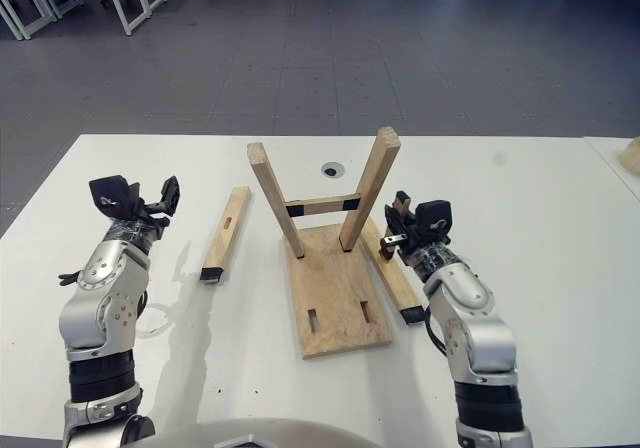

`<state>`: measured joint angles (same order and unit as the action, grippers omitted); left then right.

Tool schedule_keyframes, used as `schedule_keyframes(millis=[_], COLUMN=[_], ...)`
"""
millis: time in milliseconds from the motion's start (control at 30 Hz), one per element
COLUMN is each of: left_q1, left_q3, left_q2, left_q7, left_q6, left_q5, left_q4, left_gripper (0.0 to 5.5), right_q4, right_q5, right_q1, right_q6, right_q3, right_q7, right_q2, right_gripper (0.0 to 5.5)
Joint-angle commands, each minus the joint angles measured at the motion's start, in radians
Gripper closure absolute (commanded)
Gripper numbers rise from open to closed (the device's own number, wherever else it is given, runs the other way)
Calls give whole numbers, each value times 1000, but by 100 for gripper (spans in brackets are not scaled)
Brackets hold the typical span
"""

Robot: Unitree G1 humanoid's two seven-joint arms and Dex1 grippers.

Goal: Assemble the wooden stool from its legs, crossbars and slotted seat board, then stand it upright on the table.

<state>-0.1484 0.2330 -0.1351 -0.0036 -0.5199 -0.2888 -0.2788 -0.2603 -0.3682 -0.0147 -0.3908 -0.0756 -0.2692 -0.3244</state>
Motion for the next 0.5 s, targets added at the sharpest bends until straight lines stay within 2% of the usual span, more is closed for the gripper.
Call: schedule_keyframes(millis=[33,233,400,500], left_q1=[-3,-13,25,35], left_q3=[-12,-25,-48,-59], left_q2=[-12,-8,14,21], left_q7=[-12,-14,-10,-10], left_q6=[3,1,4,-1], left_q5=[12,16,19,19], left_q4=[10,15,8,1], left_gripper=[177,177,177,177], right_q4=[58,157,323,435], right_q5=[32,72,144,164], right_q1=[7,41,261,307], right_q6=[42,143,403,467], right_q3=[1,-2,2,-5], right_q7=[-13,-37,-28,-5], right_q2=[14,24,92,111], right_gripper=[511,511,511,511])
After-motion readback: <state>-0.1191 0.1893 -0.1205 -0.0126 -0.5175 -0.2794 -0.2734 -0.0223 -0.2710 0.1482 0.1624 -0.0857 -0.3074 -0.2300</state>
